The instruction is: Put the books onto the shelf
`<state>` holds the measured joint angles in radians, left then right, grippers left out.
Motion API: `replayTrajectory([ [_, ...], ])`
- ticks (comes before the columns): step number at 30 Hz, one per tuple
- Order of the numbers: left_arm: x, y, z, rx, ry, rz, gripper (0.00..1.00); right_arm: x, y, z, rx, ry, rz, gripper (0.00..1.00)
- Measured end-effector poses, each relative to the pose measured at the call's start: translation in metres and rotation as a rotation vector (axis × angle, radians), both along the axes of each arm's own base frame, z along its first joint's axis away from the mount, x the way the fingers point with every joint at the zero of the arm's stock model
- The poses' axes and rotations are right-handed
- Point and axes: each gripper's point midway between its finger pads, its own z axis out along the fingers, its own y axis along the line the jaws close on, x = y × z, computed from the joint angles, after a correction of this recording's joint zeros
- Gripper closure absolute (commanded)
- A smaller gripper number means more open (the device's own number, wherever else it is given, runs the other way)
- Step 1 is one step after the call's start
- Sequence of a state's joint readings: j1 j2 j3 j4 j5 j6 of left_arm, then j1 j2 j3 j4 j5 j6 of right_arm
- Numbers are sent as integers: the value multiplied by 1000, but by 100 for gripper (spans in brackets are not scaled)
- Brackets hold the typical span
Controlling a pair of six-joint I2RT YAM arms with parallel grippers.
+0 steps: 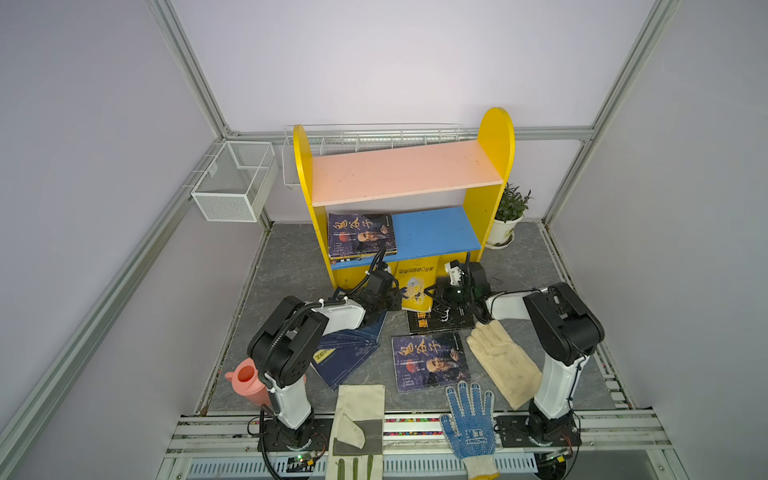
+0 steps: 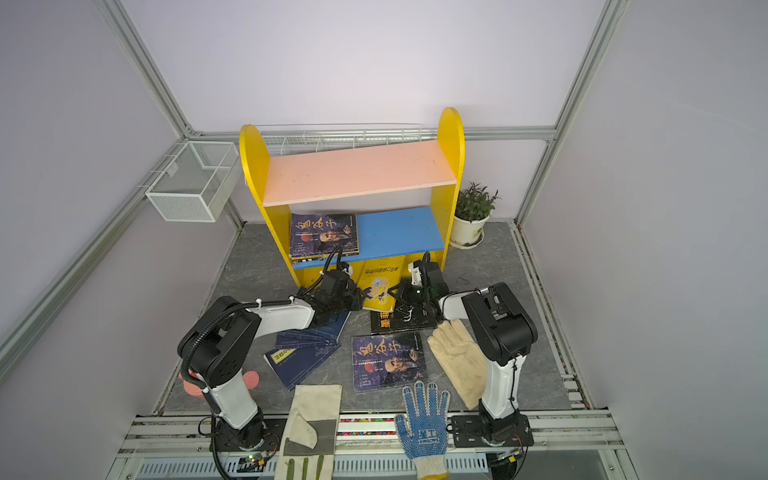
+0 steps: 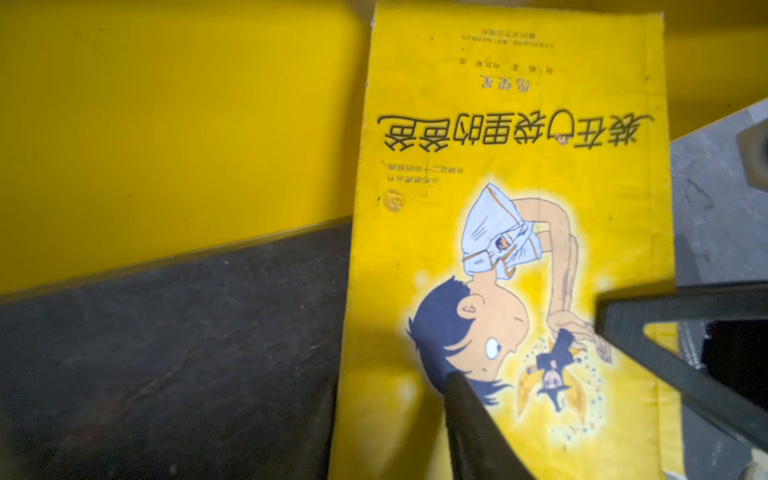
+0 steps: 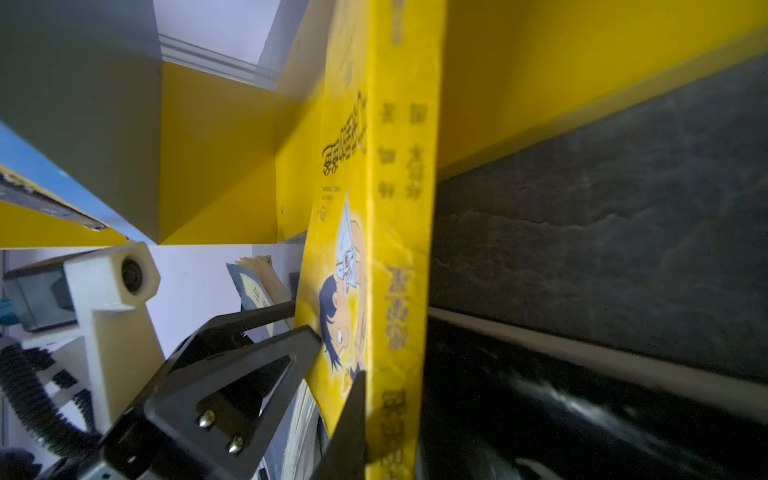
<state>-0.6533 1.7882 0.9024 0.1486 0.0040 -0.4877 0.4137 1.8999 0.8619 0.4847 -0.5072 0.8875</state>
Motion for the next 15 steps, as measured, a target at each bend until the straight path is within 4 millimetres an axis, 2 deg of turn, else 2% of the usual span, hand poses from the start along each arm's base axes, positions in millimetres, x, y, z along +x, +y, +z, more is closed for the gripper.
replayTrajectory([
  [3,-5,-5,11,-25,-3,-18,32,-6,-6,1,-6,4,2,93],
  [6,-8,-6,38,-63,-37,-20,21,-14,-21,16,-14,-5,-3,93],
  [11,-11,-1,107,-162,-151,-3,16,-12,-58,57,-62,8,-21,93],
  [13,-14,3,130,-195,-192,8,15,-16,-65,63,-89,47,-8,93],
  [15,-19,9,145,-218,-219,22,14,-30,-68,63,-106,80,18,93],
])
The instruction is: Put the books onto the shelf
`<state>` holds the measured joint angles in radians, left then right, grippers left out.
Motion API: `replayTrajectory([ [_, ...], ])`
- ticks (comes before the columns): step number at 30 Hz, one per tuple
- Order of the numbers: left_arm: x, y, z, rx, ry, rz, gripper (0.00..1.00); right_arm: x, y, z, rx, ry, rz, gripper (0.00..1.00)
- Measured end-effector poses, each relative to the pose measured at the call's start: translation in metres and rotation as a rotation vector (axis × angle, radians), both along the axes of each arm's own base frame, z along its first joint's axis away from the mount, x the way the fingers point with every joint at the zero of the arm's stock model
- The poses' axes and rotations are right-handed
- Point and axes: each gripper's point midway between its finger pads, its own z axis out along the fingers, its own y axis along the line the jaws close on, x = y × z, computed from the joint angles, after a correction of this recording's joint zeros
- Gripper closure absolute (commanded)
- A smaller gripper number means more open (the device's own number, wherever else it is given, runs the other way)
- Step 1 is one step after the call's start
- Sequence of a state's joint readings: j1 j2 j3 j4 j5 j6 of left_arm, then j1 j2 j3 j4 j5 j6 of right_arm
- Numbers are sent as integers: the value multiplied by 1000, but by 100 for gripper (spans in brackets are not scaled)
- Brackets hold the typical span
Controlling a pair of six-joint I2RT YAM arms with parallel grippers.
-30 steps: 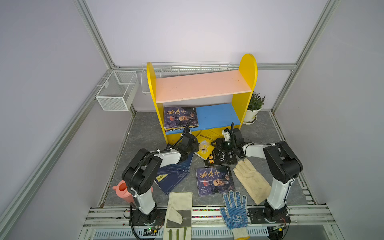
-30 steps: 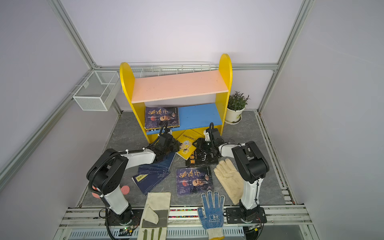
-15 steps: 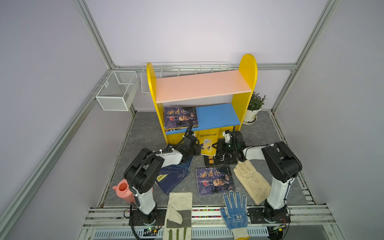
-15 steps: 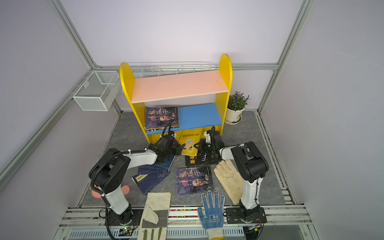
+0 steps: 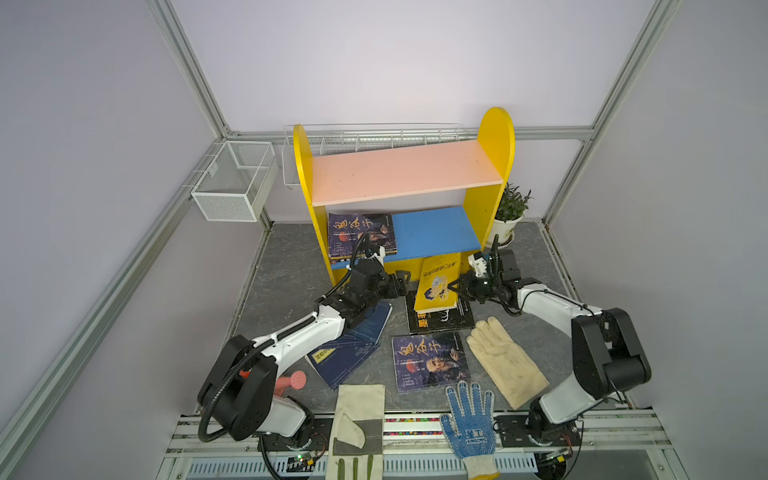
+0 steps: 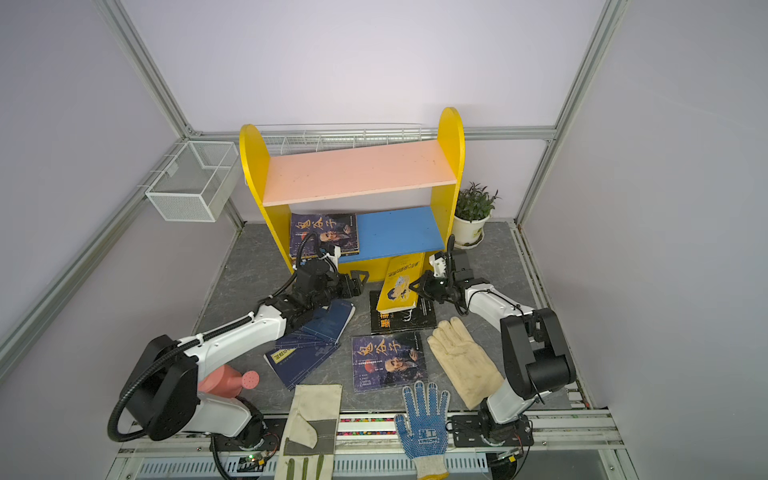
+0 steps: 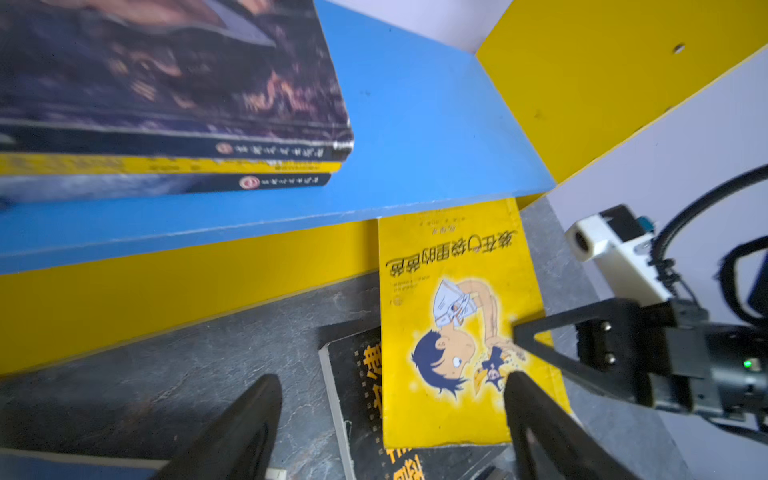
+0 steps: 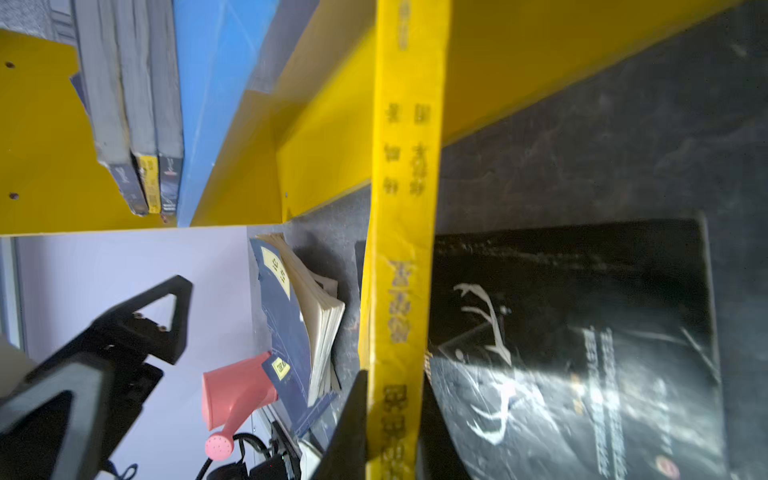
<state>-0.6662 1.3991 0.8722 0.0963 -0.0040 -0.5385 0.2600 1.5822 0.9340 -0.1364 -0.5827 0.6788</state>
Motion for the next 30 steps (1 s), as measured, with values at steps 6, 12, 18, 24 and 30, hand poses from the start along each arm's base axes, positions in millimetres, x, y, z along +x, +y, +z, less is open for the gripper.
replayTrajectory([
  [6,-17,25,22,-54,-44,62,11,-50,-1,46,42,-43,82,93],
  [12,-30,40,41,-104,-68,86,5,-44,-3,141,119,-364,43,93],
  [18,-38,47,61,-221,-97,71,1,7,-2,169,206,-524,-172,93],
  [24,-39,24,50,-311,-45,-20,1,22,49,154,284,-547,-188,94],
  [30,-41,0,38,-349,7,-125,1,9,85,168,353,-599,-130,93],
])
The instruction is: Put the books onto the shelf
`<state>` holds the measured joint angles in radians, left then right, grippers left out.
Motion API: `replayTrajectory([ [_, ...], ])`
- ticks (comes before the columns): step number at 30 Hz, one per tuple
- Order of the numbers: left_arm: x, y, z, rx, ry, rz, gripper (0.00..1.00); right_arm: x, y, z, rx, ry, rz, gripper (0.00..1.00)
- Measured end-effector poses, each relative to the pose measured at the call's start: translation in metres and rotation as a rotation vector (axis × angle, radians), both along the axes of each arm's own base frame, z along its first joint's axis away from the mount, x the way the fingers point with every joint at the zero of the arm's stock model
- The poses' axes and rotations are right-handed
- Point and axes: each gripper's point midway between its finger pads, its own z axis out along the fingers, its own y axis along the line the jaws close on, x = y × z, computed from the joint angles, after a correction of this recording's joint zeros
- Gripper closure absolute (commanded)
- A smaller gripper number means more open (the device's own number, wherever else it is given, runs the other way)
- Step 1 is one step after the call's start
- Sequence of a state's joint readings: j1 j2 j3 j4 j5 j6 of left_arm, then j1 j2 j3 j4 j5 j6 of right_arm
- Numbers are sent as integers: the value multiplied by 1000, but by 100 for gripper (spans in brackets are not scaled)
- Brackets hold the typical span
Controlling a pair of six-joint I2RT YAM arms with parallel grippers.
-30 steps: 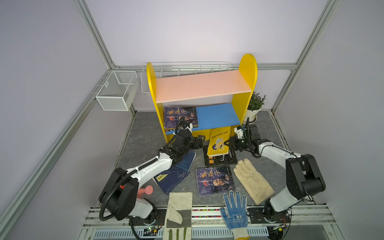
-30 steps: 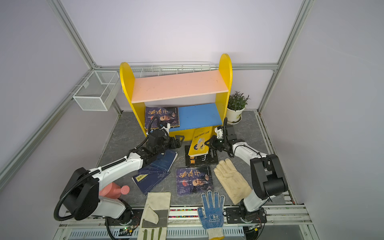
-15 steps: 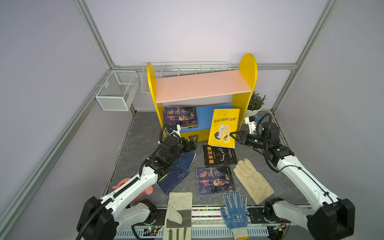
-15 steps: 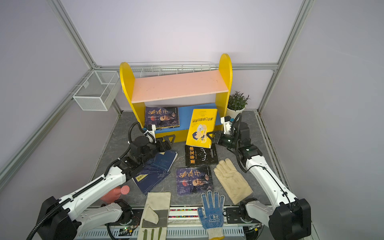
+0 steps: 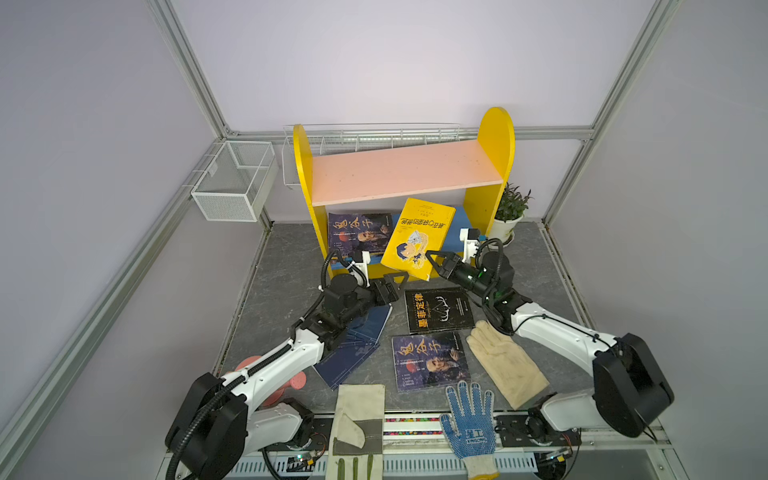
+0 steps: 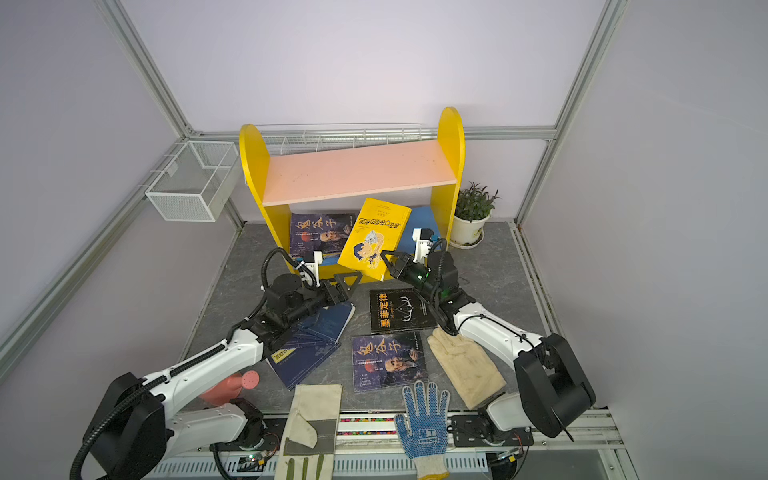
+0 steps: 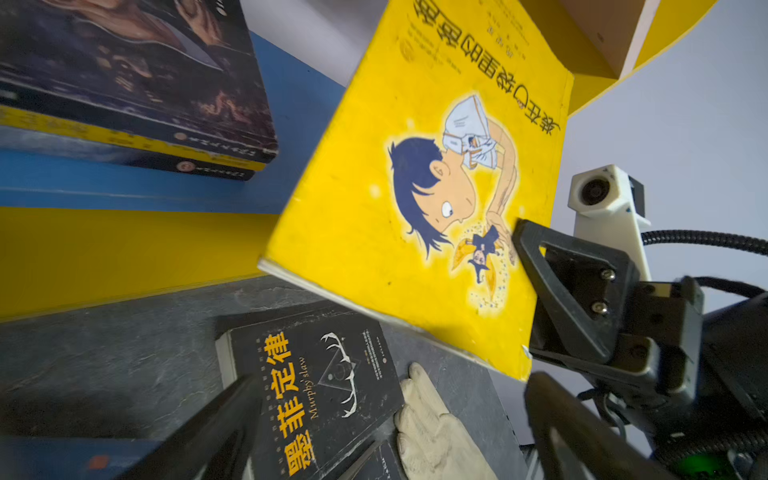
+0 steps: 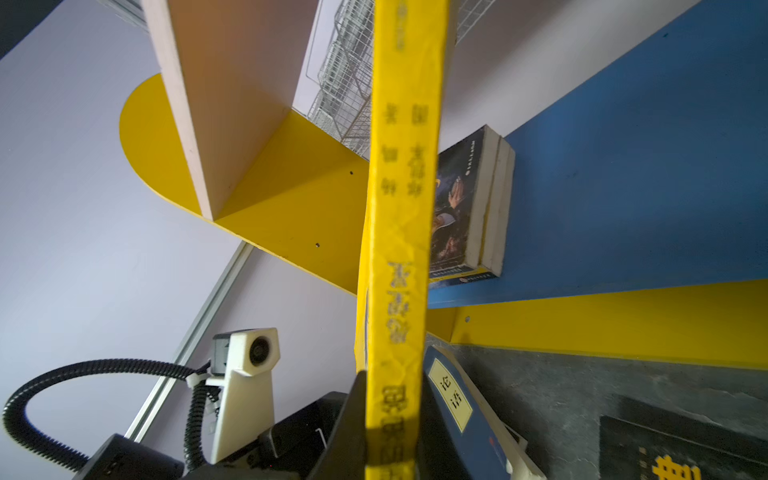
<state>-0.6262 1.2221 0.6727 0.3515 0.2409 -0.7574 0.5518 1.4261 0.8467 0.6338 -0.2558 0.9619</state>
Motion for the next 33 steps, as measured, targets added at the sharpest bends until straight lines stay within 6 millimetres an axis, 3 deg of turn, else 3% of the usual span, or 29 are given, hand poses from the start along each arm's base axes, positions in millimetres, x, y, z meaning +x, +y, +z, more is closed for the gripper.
replayTrajectory([
  [8,1,-19,9,-76,-15,-81,0,4,10,37,77,-93,-2,93],
  [16,0,-22,42,-170,-98,-105,0,1,19,34,84,-89,19,93],
  [20,1,-23,53,-197,-120,-103,7,1,24,29,89,-74,31,93],
  [27,15,-23,47,-247,-75,-49,29,-4,40,28,117,-79,57,93],
  [30,19,-21,44,-265,-48,-20,54,-5,47,28,121,-80,69,93],
  [33,20,-14,54,-289,-67,4,88,-3,45,28,118,-77,58,93],
])
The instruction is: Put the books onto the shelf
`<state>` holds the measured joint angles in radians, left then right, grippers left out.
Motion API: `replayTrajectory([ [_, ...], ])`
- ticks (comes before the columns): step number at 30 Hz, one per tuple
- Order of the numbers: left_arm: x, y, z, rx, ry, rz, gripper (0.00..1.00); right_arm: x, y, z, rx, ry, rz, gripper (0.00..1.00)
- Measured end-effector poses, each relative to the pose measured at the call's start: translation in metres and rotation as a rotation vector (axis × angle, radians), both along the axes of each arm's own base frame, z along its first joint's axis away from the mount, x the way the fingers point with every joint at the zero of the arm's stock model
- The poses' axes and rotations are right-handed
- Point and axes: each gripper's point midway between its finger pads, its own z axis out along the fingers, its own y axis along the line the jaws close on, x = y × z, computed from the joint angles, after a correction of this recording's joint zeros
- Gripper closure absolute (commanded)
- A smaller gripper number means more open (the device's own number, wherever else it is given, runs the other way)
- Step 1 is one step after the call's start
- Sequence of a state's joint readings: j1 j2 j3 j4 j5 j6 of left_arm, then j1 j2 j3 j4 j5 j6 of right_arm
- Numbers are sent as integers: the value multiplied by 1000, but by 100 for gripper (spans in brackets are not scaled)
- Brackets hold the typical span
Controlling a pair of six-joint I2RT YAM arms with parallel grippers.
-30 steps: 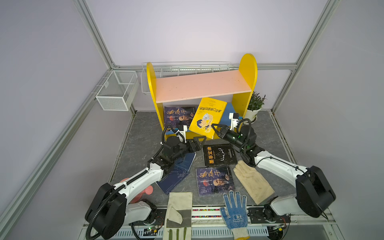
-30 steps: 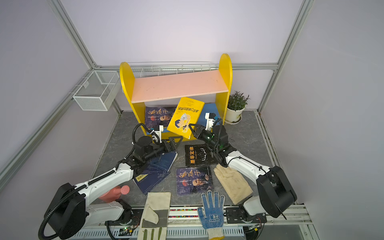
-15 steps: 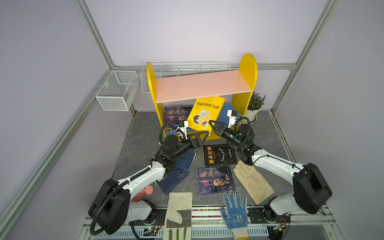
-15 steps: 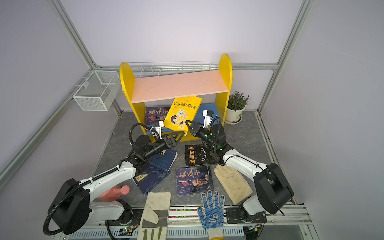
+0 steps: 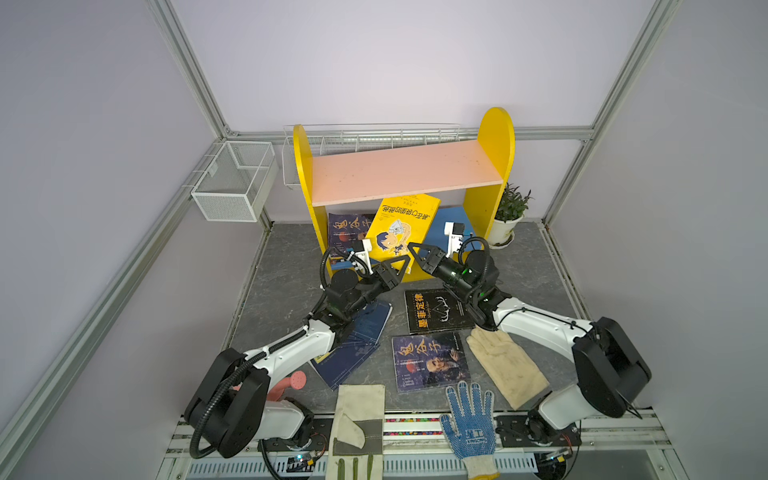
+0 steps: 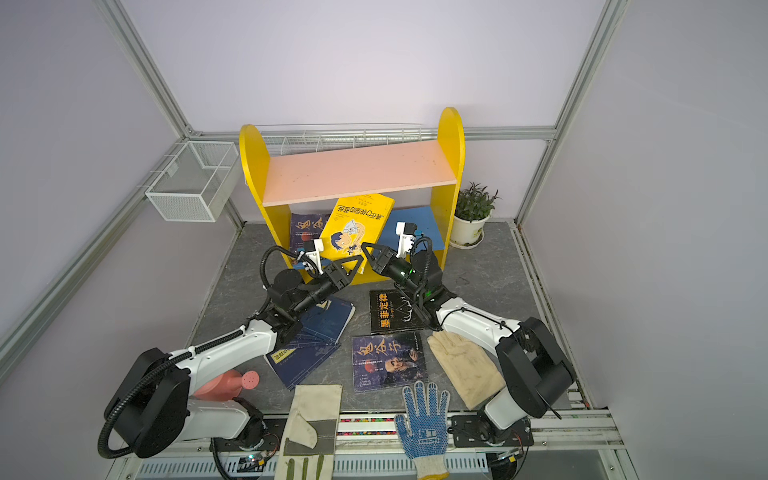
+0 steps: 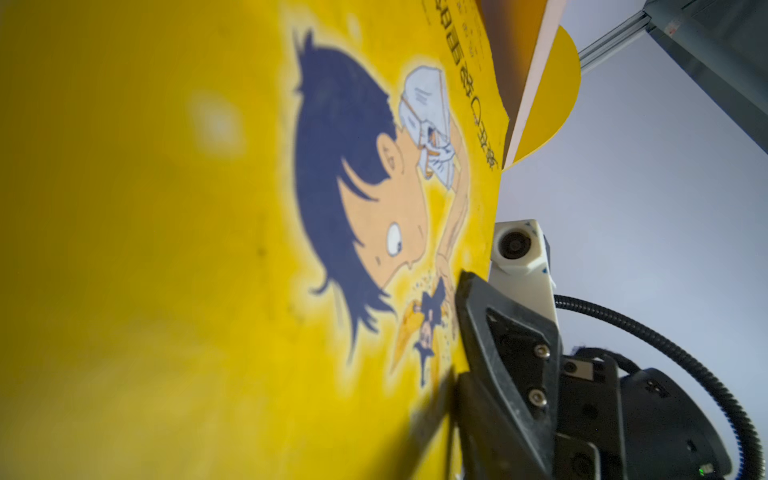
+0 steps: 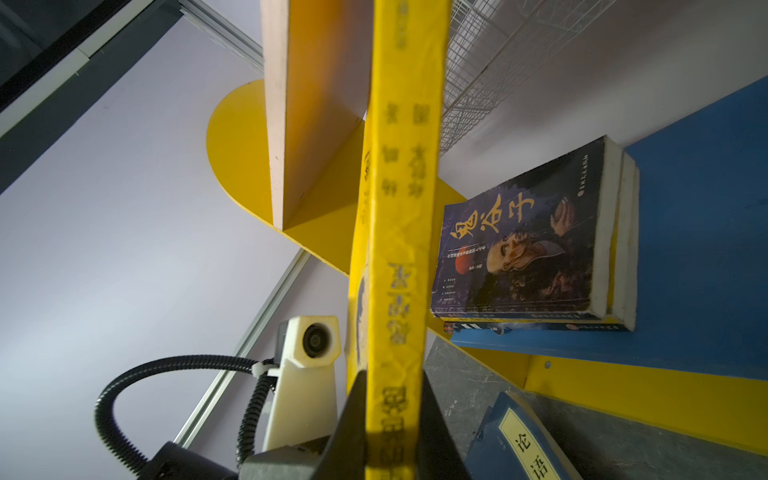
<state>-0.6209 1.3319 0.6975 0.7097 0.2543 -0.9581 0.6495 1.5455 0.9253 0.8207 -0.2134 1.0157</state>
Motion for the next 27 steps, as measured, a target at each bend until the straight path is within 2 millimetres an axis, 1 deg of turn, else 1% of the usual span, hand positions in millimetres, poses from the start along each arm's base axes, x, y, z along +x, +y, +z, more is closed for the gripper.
replayTrajectory([
  [1,-2,3,5,-6,-8,6,95,0,1,-1,-2,6,1,93],
  [2,-4,6,8,-5,-11,17,100,-1,2,-2,-5,8,4,92],
  [3,-5,9,8,0,-9,24,100,-3,4,-1,-8,7,9,91],
  [4,-8,12,8,9,-10,30,100,-5,6,-1,-16,8,13,85],
  [5,-11,14,7,27,-8,34,100,-7,7,-2,-24,15,21,72],
  [6,-14,16,7,43,-7,33,100,-10,9,-4,-37,18,31,56],
  [7,-17,19,5,73,-8,35,100,-11,7,-7,-64,21,34,44],
  [8,-19,24,1,112,-3,42,100,-10,3,-11,-88,33,34,37],
  [9,-21,29,-4,153,2,47,100,-8,-2,-15,-108,42,32,35],
  [10,-23,34,-10,198,11,52,100,-4,-10,-19,-130,56,28,33],
  [12,-29,44,-24,302,36,53,100,7,-33,-28,-171,92,8,31],
  [15,-48,57,-47,444,71,14,100,22,-73,-37,-224,131,-32,31],
  [17,-63,65,-59,526,93,-24,100,23,-90,-41,-267,139,-29,31],
  [18,-71,68,-64,565,103,-46,100,21,-95,-43,-293,137,-14,31],
  [19,-78,71,-67,596,111,-65,100,19,-95,-43,-317,133,9,31],
  [22,-96,81,-71,668,118,-106,100,4,-87,-41,-380,100,119,31],
  [24,-107,86,-69,690,105,-129,100,-7,-80,-42,-399,87,186,31],
  [27,-119,88,-63,700,79,-165,100,-21,-73,-51,-418,107,255,31],
])
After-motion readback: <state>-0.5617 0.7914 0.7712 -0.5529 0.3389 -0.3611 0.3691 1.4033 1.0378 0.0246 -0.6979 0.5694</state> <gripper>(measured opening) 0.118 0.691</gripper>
